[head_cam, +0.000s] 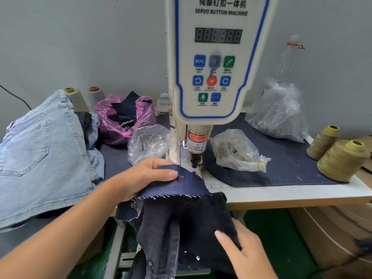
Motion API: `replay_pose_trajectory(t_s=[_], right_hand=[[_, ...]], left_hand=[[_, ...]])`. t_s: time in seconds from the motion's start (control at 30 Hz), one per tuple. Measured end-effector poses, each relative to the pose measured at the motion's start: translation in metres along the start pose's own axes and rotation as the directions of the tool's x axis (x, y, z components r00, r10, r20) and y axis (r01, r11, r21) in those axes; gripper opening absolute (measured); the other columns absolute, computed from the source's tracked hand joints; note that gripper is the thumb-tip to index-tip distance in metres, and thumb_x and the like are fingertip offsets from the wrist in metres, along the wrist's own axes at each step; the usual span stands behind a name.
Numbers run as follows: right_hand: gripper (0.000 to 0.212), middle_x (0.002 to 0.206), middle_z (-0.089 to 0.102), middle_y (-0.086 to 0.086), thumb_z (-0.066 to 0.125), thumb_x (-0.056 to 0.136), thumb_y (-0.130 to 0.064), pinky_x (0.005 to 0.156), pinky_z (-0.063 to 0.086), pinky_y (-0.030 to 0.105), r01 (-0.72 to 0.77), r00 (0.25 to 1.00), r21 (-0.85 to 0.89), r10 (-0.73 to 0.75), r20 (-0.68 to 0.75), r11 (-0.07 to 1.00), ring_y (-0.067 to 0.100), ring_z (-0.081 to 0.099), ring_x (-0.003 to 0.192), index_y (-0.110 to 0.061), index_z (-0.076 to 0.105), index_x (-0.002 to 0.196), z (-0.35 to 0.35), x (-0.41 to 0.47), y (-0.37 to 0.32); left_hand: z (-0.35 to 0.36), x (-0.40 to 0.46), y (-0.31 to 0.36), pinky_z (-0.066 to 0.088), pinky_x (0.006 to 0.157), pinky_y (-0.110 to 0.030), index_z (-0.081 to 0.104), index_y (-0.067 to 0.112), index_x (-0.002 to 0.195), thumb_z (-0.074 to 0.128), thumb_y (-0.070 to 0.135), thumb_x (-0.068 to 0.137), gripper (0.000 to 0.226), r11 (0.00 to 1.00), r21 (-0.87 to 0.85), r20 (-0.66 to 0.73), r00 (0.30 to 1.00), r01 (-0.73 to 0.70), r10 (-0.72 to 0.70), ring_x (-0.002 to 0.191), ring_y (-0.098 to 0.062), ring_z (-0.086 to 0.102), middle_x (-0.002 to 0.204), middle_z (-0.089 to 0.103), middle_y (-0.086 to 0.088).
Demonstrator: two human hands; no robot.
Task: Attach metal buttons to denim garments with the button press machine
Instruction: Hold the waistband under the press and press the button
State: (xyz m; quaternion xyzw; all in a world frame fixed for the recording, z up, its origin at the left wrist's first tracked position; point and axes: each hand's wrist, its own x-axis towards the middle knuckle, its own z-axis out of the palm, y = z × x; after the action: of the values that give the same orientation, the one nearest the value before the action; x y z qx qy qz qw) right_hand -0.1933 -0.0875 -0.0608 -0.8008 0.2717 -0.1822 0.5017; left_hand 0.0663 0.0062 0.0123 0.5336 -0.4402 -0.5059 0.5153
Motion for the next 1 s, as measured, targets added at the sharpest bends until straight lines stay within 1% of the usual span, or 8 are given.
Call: replay_pose_trajectory(t_s=[0.13,0.33,0.47,0.57,0.67,0.8,0.93,1.0], right_hand=[[0.031,0.110,0.072,-0.007,0.060,0.079,-0.038,0.088,0.051,0.021,-0.015,0.992,0.417,-0.038,0.119,0.909,0.012,0.065,0.108,-0.045,0.069,0.107,-0.018,0.017,-0.023],[0.017,0.089,0.074,-0.006,0.060,0.085,-0.026,0.072,0.049,0.014,-0.009,0.970,0.480,-0.110,0.219,0.877,0.005,0.067,0.086,-0.026,0.073,0.095,-0.009,0.046,-0.051],[0.020,0.080,0.069,-0.011,0.054,0.084,-0.025,0.070,0.046,0.014,-0.025,0.929,0.452,-0.146,0.340,0.892,0.001,0.062,0.079,-0.027,0.074,0.085,0.001,0.058,-0.067],[0.020,0.084,0.066,-0.012,0.052,0.088,-0.025,0.076,0.045,0.015,0.012,0.859,0.358,-0.193,0.474,0.934,0.002,0.060,0.082,-0.026,0.072,0.091,0.003,0.065,-0.081],[0.027,0.084,0.057,-0.005,0.051,0.088,-0.031,0.078,0.039,0.027,0.105,0.827,0.199,-0.197,0.527,0.974,0.008,0.052,0.082,-0.011,0.066,0.096,0.001,0.073,-0.087],[0.033,0.087,0.059,-0.003,0.050,0.089,-0.033,0.078,0.040,0.031,0.146,0.804,0.071,-0.160,0.572,0.987,0.010,0.053,0.082,-0.009,0.063,0.107,-0.008,0.075,-0.090],[0.012,0.079,0.062,-0.016,0.051,0.095,-0.031,0.065,0.040,0.013,0.310,0.765,-0.221,-0.105,0.636,0.925,-0.003,0.054,0.072,-0.033,0.059,0.086,-0.031,0.077,-0.082],[0.018,0.068,0.055,-0.008,0.056,0.091,-0.037,0.060,0.036,0.015,0.308,0.806,-0.328,-0.062,0.589,0.893,-0.002,0.047,0.062,-0.025,0.058,0.078,-0.049,0.080,-0.074]], left_hand=[[-0.024,-0.020,0.019,0.048,0.060,-0.016,0.073,0.019,0.075,0.080,0.039,0.064,0.024,0.991,0.126,-0.076,0.996,0.047,-0.038,0.062,-0.008,0.063,0.070,0.068,0.003],[-0.038,-0.038,0.028,0.040,0.067,-0.021,0.061,0.016,0.076,0.070,0.020,0.087,0.015,0.820,0.529,-0.053,0.972,0.220,-0.227,0.069,-0.011,0.049,0.074,0.057,0.000],[-0.019,-0.041,0.033,0.046,0.092,-0.027,0.059,0.024,0.111,0.066,0.012,0.090,0.025,0.705,0.702,-0.160,0.987,0.098,0.023,0.096,-0.006,0.057,0.107,0.061,0.006],[0.005,-0.040,0.039,0.040,0.101,-0.021,0.056,0.021,0.127,0.055,0.029,0.093,0.035,0.773,0.626,0.029,0.994,-0.099,0.104,0.120,-0.005,0.052,0.126,0.059,0.011],[0.017,-0.039,0.034,0.041,0.087,-0.015,0.062,0.016,0.104,0.055,0.029,0.091,0.020,0.847,0.530,0.118,0.993,-0.048,-0.018,0.099,0.001,0.058,0.100,0.064,0.013],[0.009,-0.042,0.024,0.033,0.068,-0.023,0.050,0.028,0.066,0.055,0.021,0.091,0.026,0.907,0.419,0.069,0.998,-0.037,0.009,0.070,-0.013,0.042,0.064,0.042,0.014],[0.000,-0.048,0.017,0.032,0.056,-0.013,0.053,0.028,0.062,0.061,0.034,0.085,0.025,0.942,0.325,-0.002,0.997,-0.077,0.082,0.056,-0.002,0.037,0.059,0.042,0.013],[-0.014,-0.051,0.013,0.034,0.054,-0.012,0.054,0.024,0.060,0.064,0.039,0.077,0.025,0.966,0.247,-0.142,0.983,-0.076,0.114,0.054,-0.002,0.039,0.059,0.044,0.011]])
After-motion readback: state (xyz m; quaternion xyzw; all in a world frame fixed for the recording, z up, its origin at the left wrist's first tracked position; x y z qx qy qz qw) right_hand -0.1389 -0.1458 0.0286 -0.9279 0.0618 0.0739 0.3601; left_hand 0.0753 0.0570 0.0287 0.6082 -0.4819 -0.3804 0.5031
